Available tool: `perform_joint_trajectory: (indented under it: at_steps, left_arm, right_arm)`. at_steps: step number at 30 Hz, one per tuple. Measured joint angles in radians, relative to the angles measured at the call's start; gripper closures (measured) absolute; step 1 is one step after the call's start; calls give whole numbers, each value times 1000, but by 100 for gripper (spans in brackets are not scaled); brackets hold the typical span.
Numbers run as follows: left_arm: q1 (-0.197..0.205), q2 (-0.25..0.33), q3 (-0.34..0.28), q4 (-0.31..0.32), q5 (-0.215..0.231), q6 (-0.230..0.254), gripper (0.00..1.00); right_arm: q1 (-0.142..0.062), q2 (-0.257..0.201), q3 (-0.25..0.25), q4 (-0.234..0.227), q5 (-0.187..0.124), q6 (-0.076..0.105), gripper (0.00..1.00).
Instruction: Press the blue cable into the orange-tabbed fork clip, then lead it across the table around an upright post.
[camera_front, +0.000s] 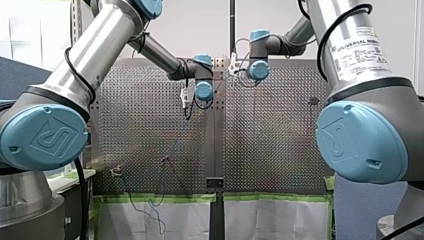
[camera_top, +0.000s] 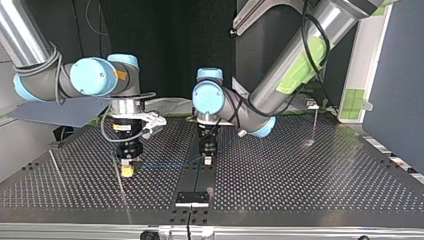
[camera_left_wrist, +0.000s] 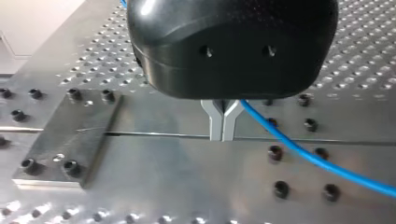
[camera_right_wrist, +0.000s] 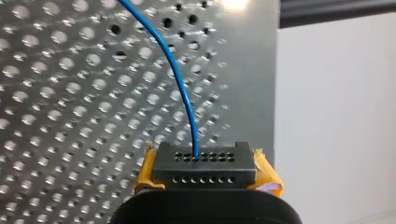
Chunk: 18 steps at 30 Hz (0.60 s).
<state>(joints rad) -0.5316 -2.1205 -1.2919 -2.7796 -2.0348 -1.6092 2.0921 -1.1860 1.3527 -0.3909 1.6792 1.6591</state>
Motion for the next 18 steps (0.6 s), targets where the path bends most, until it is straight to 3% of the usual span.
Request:
perform_joint_trajectory:
  at_steps: [9,18]
  left_arm:
    - [-3,0,48,-39,16,-6,100]
    - [-4,0,71,-59,42,-15,100]
  right_arm:
    - [-13,-19,0,1,-1,1,100]
    - [-43,-28,0,11,-1,18,100]
